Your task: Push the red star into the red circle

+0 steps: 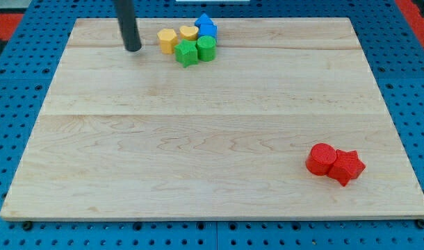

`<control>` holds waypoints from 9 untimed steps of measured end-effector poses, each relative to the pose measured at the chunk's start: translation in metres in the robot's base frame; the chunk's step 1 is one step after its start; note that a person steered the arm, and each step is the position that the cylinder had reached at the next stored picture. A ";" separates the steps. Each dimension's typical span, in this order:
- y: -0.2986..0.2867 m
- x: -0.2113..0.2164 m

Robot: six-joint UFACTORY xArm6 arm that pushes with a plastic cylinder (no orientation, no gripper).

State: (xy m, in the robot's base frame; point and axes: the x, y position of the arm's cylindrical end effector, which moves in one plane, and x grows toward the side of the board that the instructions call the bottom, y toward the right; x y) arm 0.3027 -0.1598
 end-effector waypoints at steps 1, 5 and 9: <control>0.005 0.104; 0.137 0.315; 0.412 0.302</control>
State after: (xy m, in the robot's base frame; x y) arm 0.6048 0.2525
